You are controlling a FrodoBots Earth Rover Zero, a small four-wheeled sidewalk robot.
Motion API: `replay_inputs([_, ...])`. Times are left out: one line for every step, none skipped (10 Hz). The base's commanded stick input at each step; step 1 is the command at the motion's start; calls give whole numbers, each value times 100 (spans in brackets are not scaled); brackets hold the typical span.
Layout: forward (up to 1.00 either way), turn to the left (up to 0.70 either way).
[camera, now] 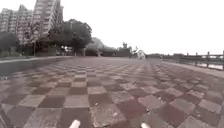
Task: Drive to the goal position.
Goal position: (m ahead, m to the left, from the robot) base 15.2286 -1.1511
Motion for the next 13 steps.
replay_inputs([70, 0])
replay_inputs([70, 0])
replay_inputs([70, 0])
replay_inputs([70, 0])
replay_inputs([70, 0])
replay_inputs([70, 0])
replay_inputs([70, 0])
replay_inputs([70, 0])
replay_inputs([70, 0])
replay_inputs([70, 0])
replay_inputs([70, 0])
replay_inputs([70, 0])
replay_inputs([70, 0])
